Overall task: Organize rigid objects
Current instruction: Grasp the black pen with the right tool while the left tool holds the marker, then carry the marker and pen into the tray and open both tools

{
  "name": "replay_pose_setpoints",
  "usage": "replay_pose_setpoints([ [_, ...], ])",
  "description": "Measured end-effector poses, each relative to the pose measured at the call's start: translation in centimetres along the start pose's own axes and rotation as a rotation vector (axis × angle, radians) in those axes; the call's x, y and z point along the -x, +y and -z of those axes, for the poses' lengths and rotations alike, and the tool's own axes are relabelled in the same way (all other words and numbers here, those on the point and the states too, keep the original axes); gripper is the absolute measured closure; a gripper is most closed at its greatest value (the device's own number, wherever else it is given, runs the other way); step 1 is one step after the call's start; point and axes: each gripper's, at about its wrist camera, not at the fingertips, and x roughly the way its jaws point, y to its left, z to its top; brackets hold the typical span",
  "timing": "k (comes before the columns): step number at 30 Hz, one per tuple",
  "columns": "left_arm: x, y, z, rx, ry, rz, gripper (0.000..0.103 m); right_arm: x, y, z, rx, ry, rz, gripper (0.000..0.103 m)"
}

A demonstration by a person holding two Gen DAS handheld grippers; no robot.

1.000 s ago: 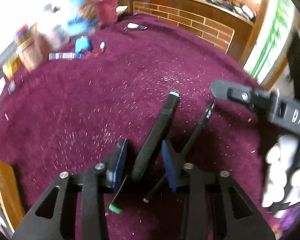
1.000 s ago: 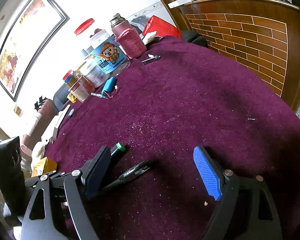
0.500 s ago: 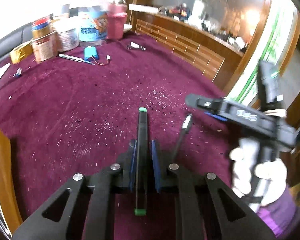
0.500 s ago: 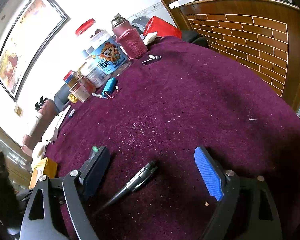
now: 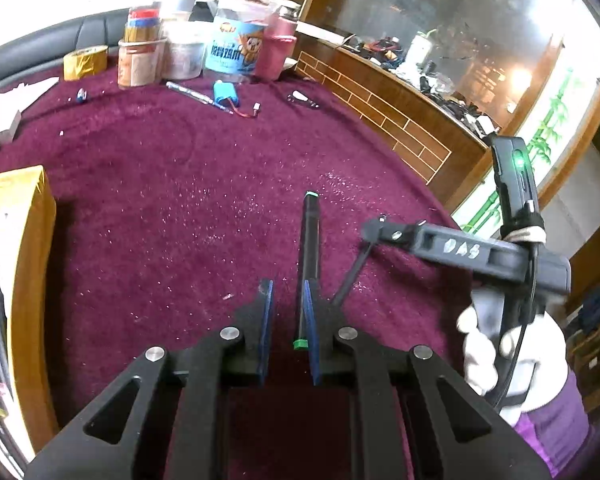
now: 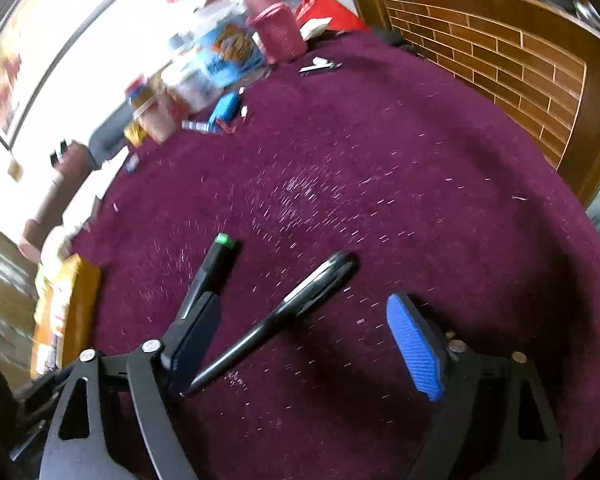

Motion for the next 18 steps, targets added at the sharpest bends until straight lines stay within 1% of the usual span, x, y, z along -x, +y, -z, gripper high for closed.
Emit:
replay_pose_setpoints([
  [2,-0.6,0.1,0.1,0.018,0.009,0.002,0.09,-0.5,1.5,0.4,0.043,-0.004,0.079,0.03],
  [3,-0.7,0.2,0.2,0.028,0.009,0.002,0.087,-0.9,2.4,0.6,0.086,-0.011,0.129,0.034],
  [4,-0.7,0.2,0.2,0.037,0.009,0.005,0.084,-1.2,3.3,0.9,0.133,-0.02,0.179,0.041],
  [5,-0.7,0.2,0.2,0.041,0.01,0.005,0.076,-1.7,4.4,1.4,0.207,-0.038,0.248,0.05],
  [6,-0.8,0.2,0.2,0.04,0.01,-0.001,0.068,-1.6,4.7,1.5,0.228,-0.048,0.247,0.054],
  [7,-0.9,0.1,0.2,0.036,0.012,-0.01,0.065,-1.5,4.8,1.3,0.232,-0.05,0.226,0.078],
  [8,-1.0,0.1,0.2,0.034,0.016,-0.017,0.064,-1.4,4.6,1.2,0.228,-0.048,0.213,0.094],
  [12,-2.7,-0.5,0.1,0.019,0.058,-0.044,0.064,-0.6,2.1,1.1,0.167,-0.037,0.129,0.095],
  [17,-5.8,-2.7,-0.8,-0.067,0.095,-0.102,0.063,0.5,-0.3,1.5,0.089,-0.021,0.035,0.095],
  [18,-6.8,-3.5,-1.0,-0.105,0.11,-0.127,0.072,0.7,-0.6,1.6,0.075,-0.017,0.012,0.095],
])
